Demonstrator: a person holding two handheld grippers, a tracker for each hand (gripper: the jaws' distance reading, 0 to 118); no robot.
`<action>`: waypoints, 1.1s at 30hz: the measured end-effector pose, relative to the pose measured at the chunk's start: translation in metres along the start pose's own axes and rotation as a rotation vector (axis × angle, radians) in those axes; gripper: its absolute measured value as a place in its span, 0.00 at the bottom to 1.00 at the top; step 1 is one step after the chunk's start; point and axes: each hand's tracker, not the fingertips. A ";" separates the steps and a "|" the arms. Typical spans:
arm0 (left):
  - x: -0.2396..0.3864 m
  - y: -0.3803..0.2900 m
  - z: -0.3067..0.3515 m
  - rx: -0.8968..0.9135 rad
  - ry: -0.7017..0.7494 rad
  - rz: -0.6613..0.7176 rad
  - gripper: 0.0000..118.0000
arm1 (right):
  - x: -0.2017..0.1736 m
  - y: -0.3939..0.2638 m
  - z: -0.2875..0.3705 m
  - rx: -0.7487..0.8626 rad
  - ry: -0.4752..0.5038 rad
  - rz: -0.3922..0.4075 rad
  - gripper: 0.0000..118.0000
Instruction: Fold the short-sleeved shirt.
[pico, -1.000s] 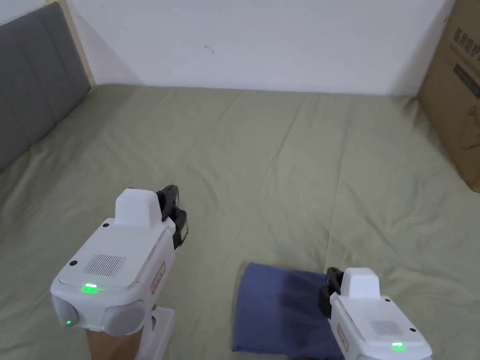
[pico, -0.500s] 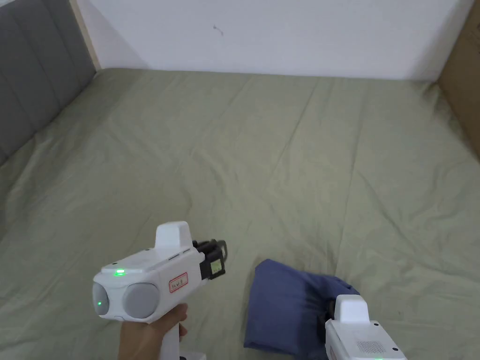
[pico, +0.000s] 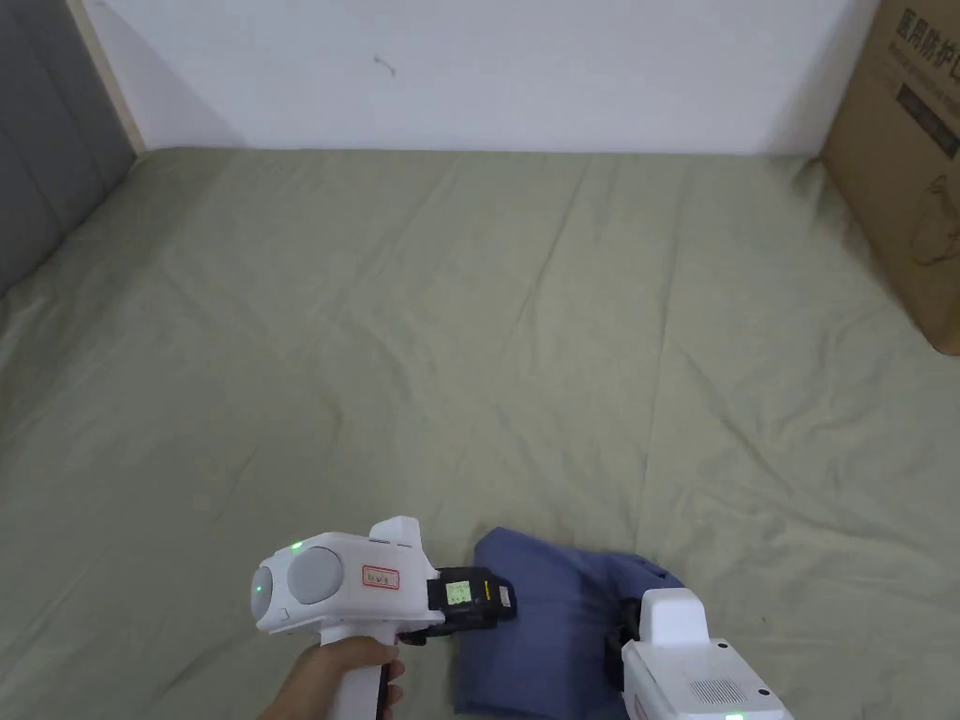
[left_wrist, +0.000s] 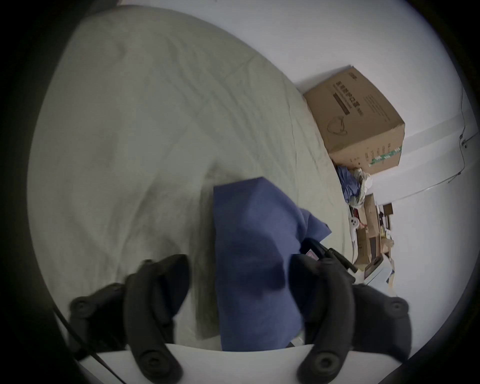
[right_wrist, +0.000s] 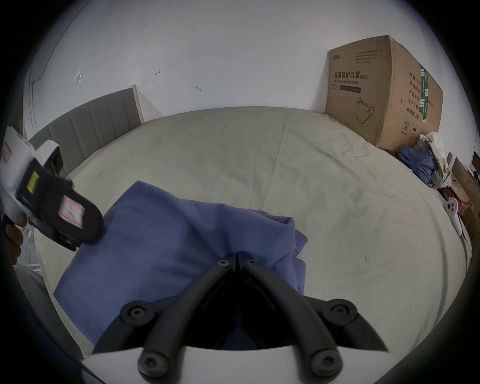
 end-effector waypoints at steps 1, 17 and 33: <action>-0.001 0.001 -0.005 -0.016 -0.001 -0.006 0.59 | 0.000 0.000 0.000 0.000 0.001 -0.001 0.00; 0.014 0.015 0.039 0.027 0.042 -0.171 0.19 | 0.003 0.048 0.046 0.122 0.037 0.019 0.01; -0.144 0.084 0.251 0.159 0.558 -0.074 0.19 | -0.039 0.120 0.089 0.317 0.104 0.120 0.01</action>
